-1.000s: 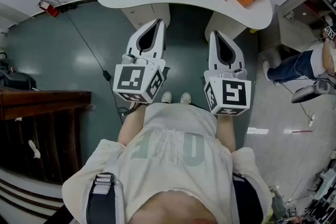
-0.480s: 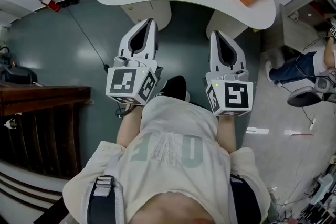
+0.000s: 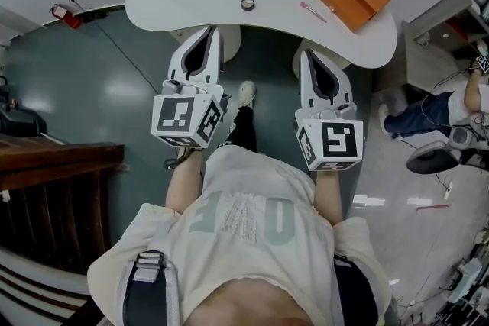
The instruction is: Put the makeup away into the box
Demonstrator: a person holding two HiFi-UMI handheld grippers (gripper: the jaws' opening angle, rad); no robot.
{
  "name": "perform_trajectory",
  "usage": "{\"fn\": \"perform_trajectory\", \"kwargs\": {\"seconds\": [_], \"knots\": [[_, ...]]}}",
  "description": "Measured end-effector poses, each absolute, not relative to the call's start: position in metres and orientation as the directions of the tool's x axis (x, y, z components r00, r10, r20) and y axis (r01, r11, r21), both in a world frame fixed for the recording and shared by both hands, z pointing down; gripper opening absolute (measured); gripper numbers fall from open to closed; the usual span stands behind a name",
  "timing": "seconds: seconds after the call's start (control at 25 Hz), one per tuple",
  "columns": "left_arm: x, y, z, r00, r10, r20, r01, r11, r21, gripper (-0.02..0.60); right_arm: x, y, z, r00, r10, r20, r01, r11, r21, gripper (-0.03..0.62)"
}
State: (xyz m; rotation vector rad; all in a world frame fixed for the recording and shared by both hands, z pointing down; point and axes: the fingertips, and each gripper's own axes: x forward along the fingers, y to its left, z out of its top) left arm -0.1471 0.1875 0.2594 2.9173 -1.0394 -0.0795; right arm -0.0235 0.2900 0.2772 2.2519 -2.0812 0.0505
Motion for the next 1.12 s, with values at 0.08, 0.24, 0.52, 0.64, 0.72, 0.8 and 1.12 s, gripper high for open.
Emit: {"fn": "perform_trajectory", "kwargs": {"seconds": [0.08,0.24,0.52,0.64,0.72,0.8,1.12], "knots": [[-0.133,0.159,0.258,0.777,-0.629,-0.033,-0.627,-0.777,0.061,0.006,-0.011,0.266,0.271,0.092,-0.993,0.071,-0.995,-0.089,0.052,0.002],[-0.106,0.102,0.247,0.781,-0.622,-0.053,-0.621,-0.783,0.048,0.006,0.017,0.214,0.263,0.099,-0.992,0.076,-0.994,-0.094,0.061,0.000],[-0.063,0.006,0.223,0.792,-0.600,-0.108,-0.603,-0.798,0.013,0.006,0.054,0.110,0.242,0.093,-0.995,0.039,-0.991,-0.089,0.098,0.002],[-0.046,-0.037,0.205,0.791,-0.594,-0.145,-0.603,-0.798,-0.021,0.006,0.066,0.056,0.229,0.087,-0.996,0.024,-0.991,-0.084,0.102,0.002],[-0.035,-0.063,0.195,0.792,-0.583,-0.181,-0.600,-0.798,-0.052,0.006,0.072,0.022,0.224,0.074,-0.997,0.017,-0.992,-0.072,0.108,0.000],[-0.025,-0.086,0.195,0.795,-0.577,-0.189,-0.597,-0.798,-0.076,0.006,0.073,-0.007,0.224,0.055,-0.998,0.024,-0.992,-0.051,0.117,0.002],[-0.001,-0.134,0.214,0.806,-0.575,-0.141,-0.585,-0.810,-0.041,0.006,0.081,-0.060,0.238,0.007,-0.998,0.064,-0.994,0.000,0.112,0.001]]}}
